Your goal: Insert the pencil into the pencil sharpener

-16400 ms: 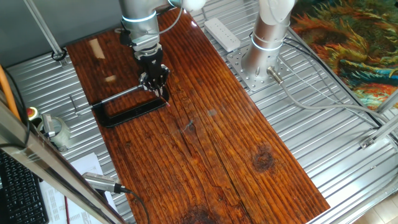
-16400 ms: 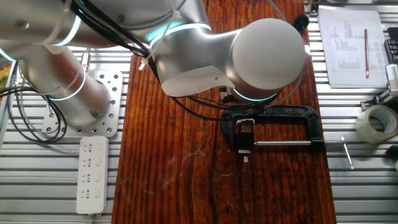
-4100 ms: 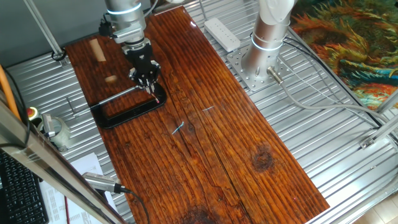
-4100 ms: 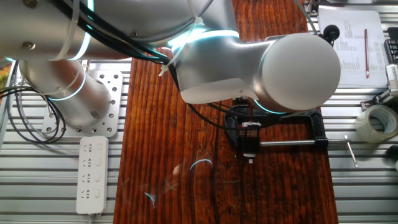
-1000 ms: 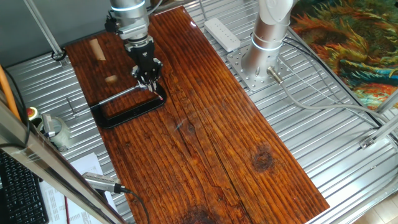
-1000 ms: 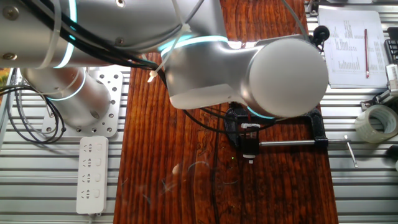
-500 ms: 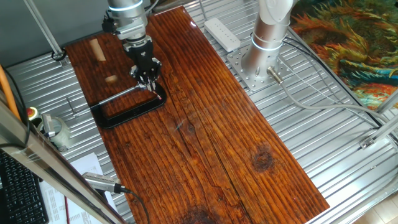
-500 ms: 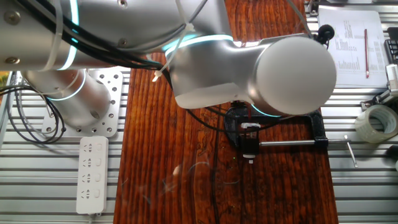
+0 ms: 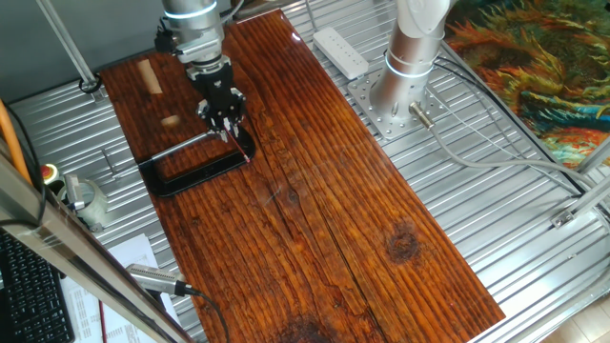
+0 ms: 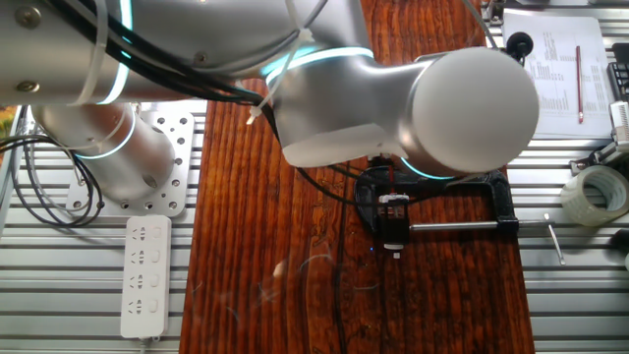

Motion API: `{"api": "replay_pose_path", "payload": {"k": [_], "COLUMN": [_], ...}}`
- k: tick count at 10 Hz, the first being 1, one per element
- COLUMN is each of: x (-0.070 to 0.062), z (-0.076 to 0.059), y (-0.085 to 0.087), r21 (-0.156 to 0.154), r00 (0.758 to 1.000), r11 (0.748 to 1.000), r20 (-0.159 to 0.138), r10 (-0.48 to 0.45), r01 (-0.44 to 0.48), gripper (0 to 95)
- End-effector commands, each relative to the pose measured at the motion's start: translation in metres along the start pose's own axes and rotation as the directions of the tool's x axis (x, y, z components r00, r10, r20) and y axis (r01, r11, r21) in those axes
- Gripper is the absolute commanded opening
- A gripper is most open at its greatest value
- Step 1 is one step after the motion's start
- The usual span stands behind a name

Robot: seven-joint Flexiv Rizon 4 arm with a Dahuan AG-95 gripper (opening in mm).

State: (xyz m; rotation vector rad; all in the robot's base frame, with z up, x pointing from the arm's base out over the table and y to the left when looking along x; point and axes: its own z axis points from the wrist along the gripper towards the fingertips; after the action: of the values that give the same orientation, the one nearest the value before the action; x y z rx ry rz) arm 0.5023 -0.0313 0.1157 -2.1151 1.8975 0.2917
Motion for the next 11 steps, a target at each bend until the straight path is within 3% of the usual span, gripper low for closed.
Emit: {"api": "replay_pose_path", "payload": {"k": [1, 8, 9, 11], "x": [-0.0057, -0.0103, -0.0103, -0.0098], "z": [0.0002, 0.0067, 0.0067, 0.0076], "y": [-0.0091, -0.0136, -0.0136, -0.0136], "r21": [-0.008, -0.023, -0.022, -0.005], "r00": [1.0, 0.999, 0.998, 0.994], "r11": [1.0, 0.999, 0.999, 0.998], "r20": [0.004, -0.043, -0.057, -0.087], "r10": [0.016, 0.031, 0.035, 0.063], "r01": [-0.016, -0.032, -0.036, -0.064], "gripper": [19.0, 19.0, 0.0, 0.0]}}
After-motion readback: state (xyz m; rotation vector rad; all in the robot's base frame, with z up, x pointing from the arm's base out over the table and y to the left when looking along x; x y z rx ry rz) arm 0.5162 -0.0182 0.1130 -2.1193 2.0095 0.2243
